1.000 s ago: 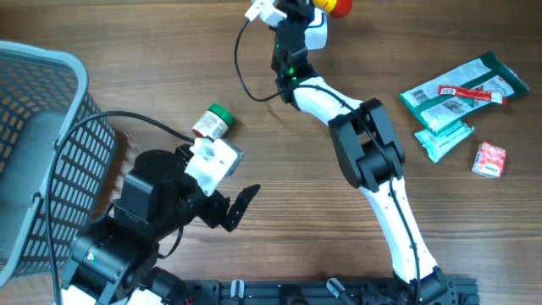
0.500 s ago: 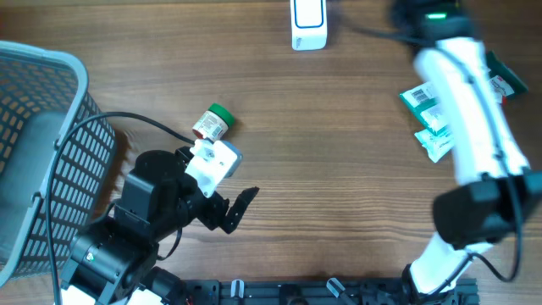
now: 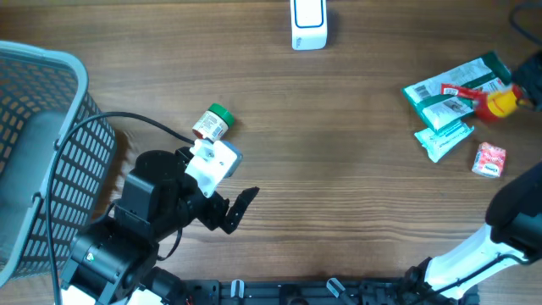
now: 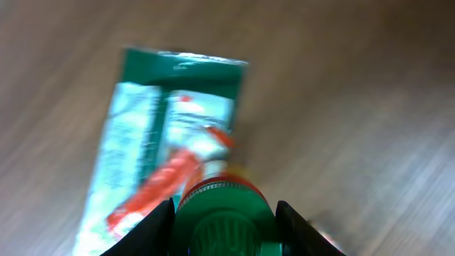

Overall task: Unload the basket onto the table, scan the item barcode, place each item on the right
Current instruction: 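Carry the sauce bottle right and drop it on the packs, then grasp the green-capped jar with the left gripper and lift it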

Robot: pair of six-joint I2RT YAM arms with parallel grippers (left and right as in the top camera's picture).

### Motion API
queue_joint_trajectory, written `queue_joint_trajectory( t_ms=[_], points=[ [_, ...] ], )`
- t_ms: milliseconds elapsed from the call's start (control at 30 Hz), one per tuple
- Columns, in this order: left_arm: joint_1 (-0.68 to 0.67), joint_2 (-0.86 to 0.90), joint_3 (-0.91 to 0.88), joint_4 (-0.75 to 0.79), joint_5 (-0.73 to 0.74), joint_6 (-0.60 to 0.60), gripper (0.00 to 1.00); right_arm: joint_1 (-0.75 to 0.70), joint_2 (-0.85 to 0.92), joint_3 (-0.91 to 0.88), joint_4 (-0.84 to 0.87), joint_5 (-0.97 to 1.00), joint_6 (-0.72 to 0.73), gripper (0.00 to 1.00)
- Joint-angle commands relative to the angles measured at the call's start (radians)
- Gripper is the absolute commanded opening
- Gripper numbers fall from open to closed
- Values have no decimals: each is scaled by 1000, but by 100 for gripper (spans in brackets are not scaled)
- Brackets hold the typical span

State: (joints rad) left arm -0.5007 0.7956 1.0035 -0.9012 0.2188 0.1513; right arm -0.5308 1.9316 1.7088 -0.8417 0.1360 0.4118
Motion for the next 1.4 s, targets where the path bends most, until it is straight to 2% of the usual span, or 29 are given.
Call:
queue_joint_trajectory(
  t_ms=[0, 100, 267, 300, 367, 467, 500, 567, 700, 800, 867, 967, 1067, 1133, 1267, 1367],
  points=[
    [4, 0, 12, 2, 16, -11, 100, -17, 0, 3, 35, 150, 22, 4],
    [4, 0, 12, 2, 16, -29, 100, -17, 0, 3, 64, 215, -47, 4],
    [4, 0, 12, 2, 16, -30, 100, -16, 0, -2, 66, 150, -45, 4],
    [4, 0, 12, 3, 16, -30, 100, -16, 0, -2, 64, 150, -45, 13],
    [4, 0, 12, 3, 16, -29, 100, -16, 0, -2, 55, 131, -46, 38],
    [4, 0, 12, 2, 16, -29, 100, -16, 0, -2, 44, 108, -45, 56],
    [4, 0, 12, 2, 16, -29, 100, -16, 0, -2, 40, 105, -46, 67],
    [4, 0, 12, 2, 16, -29, 100, -16, 0, -2, 35, 105, -45, 77],
    [4, 0, 12, 2, 16, -29, 100, -16, -34, 0, 29, 60, -46, 77],
    [4, 0, 12, 6, -6, -30, 100, -16, -166, 32, 71, -15, -86, 78],
    [4, 3, 12, 7, -89, -42, 100, -14, -263, 33, 105, -156, -97, 79],
    [4, 31, 12, 18, -297, -113, 100, 10, -369, 33, 112, -418, -113, 79],
    [4, 91, 12, 64, -470, -270, 100, 66, -380, 32, 81, -585, -196, 76],
    [6, 157, 12, 79, -523, -298, 100, 153, -378, 32, 53, -637, -301, 74],
    [89, 215, 12, 102, -498, -320, 100, 401, -369, 25, 29, -642, -489, 74],
    [294, 126, 12, 127, -368, -276, 100, 559, -320, -1, 44, -608, -530, 78]
  ],
)
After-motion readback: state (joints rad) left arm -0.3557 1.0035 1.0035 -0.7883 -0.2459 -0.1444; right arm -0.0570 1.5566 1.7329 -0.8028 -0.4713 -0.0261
